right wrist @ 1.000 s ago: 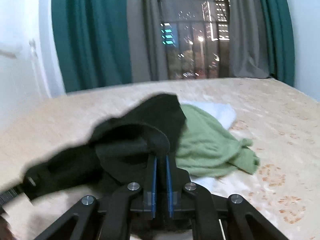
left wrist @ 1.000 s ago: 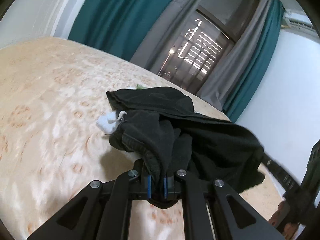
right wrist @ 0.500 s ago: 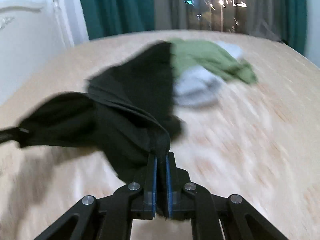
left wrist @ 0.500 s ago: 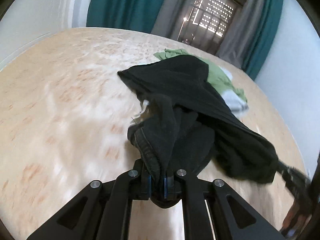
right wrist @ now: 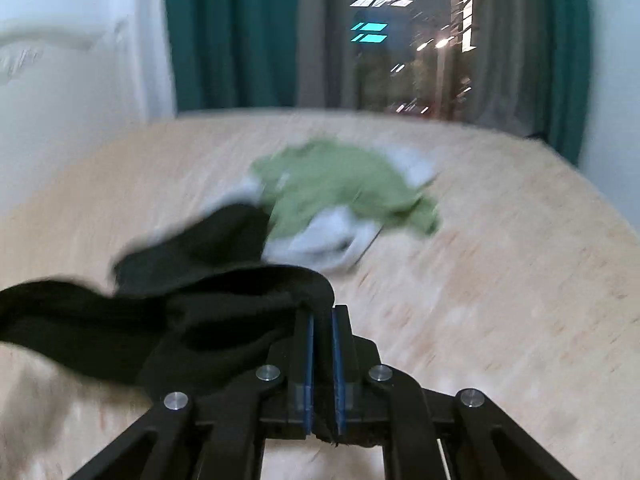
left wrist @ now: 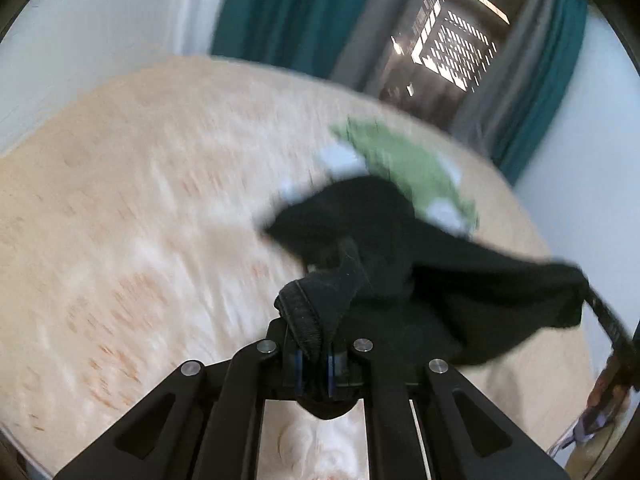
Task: Fold clothes
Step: 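Lift the black garment with both grippers and spread it flat on the bed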
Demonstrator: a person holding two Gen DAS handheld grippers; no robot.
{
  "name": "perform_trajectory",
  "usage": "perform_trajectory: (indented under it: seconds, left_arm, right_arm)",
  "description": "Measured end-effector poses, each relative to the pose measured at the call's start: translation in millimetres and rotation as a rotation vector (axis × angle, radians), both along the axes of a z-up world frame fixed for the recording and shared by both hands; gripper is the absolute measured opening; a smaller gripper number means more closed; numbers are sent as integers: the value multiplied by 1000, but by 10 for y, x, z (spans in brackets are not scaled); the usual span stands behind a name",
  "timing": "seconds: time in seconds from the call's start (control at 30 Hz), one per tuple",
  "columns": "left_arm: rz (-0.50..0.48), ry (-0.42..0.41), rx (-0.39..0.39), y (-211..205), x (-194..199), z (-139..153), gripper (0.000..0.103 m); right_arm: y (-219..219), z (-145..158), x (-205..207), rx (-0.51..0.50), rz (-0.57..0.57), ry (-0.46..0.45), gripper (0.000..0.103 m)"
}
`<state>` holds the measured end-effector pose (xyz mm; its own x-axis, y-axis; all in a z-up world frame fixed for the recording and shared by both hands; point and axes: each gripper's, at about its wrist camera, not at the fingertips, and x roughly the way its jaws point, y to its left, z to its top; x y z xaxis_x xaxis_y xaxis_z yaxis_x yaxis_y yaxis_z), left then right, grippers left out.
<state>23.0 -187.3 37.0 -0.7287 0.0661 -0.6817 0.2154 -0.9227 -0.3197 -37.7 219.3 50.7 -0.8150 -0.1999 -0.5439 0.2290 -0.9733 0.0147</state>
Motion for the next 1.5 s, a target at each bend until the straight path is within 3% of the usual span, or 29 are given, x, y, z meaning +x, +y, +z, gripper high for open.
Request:
perform_trajectory:
  seconds: [0.13,0.3,0.47,0.6,0.7,0.77,0.9,1.0,1.1,1.2,1.4,1.5]
  left_arm:
    - [70,116,5,-212,162,812,7]
    - [101,212,-47,-378,607,1481,7]
    - [103,186,-58,-487,591,1531,7]
    - [116,131,-72,-494,288,1442,7]
    - [146,140,-62,-598,115,1603,7]
    - [161,182,-65,-642,73,1840,7]
    - [168,426,-134,-544,285,2708,7]
    - [160,504,-206,-408,513,2984,7]
    - [142,476,-241,-391,589,2801,7]
    - [122,350,-213,-517,518,2209,7]
    - [83,23,-212,-682,417,453,7]
    - [56,-132,-195,-691,593,-413,7]
  right_arm:
    - [500,588,59,-75,-99,104,6]
    - [1088,1095,413,-134,-179,209,6]
    - [1381,1216,432,-138,-208,184,6]
    - [1211,1226,153,-78,-212,168,6]
    - [1083,1342,-82,-52,-223,187,6]
    - [1080,1524,-229,-72,-224,224,6]
    - [1069,2115,-311,-93,-207,350,6]
    - [1091,2470,-133,-89,-227,449,6]
    - [1082,2414,56,-43,-223,466,6]
    - [1091,2019,165,-29,-184,400,6]
    - [1015,795,371,18,-133,163,6]
    - [986,100,530,66,-113,11,6]
